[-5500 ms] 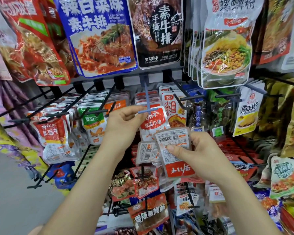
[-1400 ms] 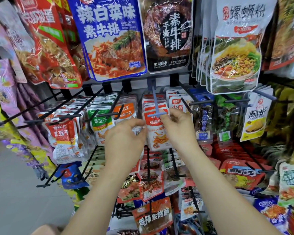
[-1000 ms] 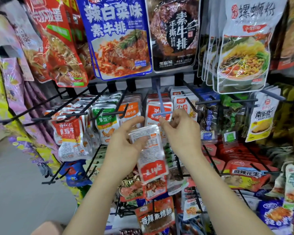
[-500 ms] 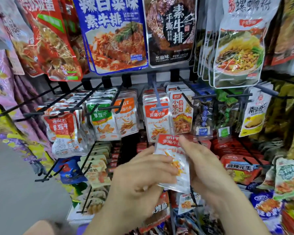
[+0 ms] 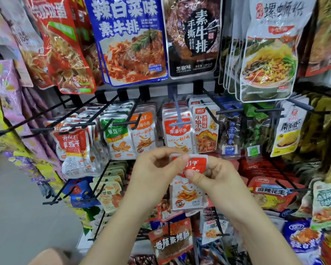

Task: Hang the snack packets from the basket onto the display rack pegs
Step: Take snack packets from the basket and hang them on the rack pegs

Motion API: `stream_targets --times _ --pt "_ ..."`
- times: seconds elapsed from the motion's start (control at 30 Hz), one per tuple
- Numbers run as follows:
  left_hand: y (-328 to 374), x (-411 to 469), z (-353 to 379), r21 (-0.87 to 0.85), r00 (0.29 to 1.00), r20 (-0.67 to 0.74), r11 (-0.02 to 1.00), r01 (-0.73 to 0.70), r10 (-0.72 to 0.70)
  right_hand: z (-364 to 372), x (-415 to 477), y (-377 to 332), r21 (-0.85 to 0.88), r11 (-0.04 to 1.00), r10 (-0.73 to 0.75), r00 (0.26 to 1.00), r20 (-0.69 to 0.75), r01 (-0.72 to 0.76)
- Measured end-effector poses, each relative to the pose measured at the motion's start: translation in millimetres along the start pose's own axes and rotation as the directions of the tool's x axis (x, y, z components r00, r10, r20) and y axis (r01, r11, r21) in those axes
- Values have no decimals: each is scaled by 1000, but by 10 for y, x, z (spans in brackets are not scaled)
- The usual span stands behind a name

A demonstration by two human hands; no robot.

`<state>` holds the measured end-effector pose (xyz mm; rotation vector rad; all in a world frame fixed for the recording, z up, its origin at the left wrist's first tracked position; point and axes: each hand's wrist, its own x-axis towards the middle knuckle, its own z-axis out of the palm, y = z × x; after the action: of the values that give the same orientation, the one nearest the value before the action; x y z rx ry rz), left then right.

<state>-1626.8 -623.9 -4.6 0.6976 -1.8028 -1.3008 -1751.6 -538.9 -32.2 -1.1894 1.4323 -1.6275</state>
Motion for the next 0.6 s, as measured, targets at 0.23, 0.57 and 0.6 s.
stream_targets --times 0.23,0.57,0.6 --pt "49 306 107 30 979 -184 996 -86 90 4 221 -104 -186 978 -122 985 -118 99" --pt "-17 499 100 -7 970 -231 997 -79 75 92 455 -112 -82 996 -59 985 -163 46" --pt "-21 508 85 -49 976 -215 997 -57 45 89 465 -106 -66 997 -47 985 -166 36"
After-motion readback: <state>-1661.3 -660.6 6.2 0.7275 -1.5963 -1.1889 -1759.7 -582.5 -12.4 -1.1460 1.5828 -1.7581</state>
